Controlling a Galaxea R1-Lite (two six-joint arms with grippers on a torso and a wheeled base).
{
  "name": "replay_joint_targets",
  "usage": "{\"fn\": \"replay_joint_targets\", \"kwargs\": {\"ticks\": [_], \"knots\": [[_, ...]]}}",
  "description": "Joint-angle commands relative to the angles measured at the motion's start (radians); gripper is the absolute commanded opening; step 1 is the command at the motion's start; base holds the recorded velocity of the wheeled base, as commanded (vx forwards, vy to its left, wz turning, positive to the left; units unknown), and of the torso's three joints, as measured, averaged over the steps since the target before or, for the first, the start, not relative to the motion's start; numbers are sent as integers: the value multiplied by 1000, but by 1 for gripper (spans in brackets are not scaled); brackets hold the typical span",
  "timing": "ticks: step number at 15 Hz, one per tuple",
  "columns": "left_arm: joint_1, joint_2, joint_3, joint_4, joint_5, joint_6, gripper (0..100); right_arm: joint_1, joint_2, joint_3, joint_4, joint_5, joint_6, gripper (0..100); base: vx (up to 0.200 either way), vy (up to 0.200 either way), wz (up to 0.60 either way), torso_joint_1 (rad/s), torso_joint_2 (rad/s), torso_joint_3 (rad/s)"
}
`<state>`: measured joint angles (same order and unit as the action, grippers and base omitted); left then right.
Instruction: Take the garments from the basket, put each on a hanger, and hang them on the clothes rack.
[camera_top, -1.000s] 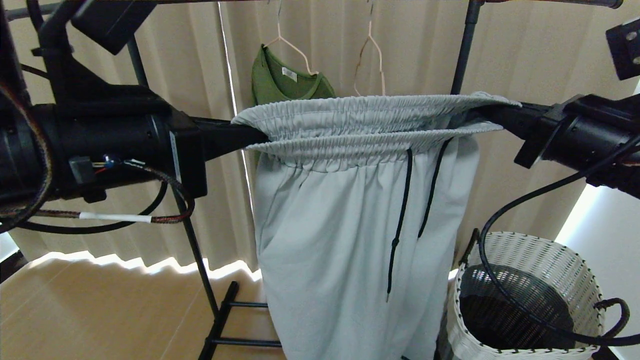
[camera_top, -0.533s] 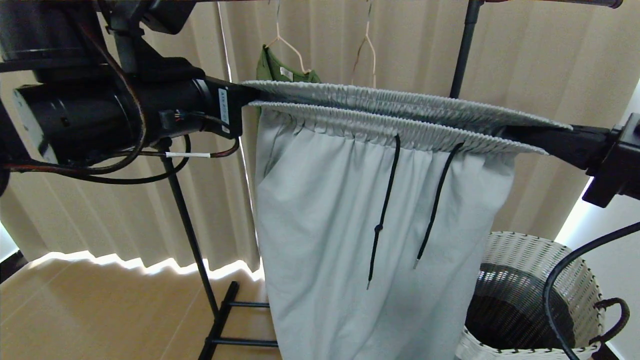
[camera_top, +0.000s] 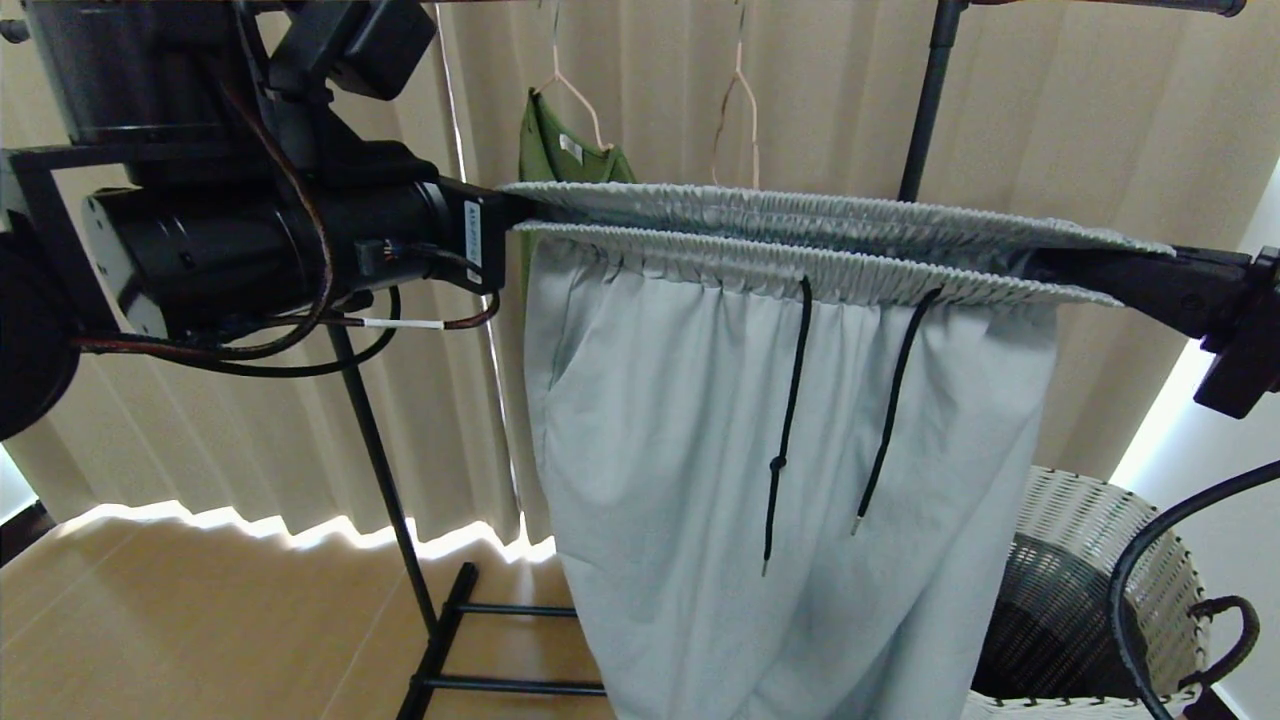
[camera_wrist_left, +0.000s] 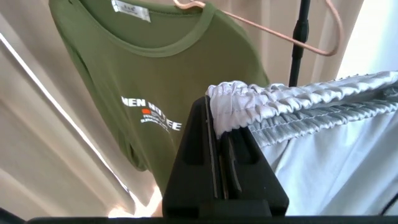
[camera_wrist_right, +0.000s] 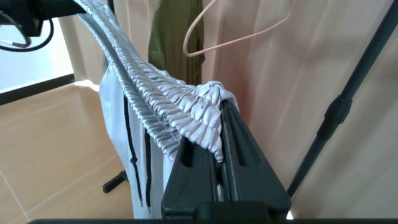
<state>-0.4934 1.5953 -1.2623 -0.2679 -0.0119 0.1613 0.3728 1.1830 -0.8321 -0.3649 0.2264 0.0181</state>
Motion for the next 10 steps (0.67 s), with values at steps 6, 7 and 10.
{"fn": "replay_joint_targets", "kwargs": {"ticks": [6,7,10], "knots": [[-13,-9,0,-1,0,7,0,2,14,-4,3,1,-1,0,0,0,0,0,0,0],[-13,-9,0,-1,0,7,0,2,14,-2,3,1,-1,100,0,0,0,0,0,0],[-7,-11,3,-1,3,7,0,2,10,28,-6,1,0,100,0,0,0,0,0,0]]}}
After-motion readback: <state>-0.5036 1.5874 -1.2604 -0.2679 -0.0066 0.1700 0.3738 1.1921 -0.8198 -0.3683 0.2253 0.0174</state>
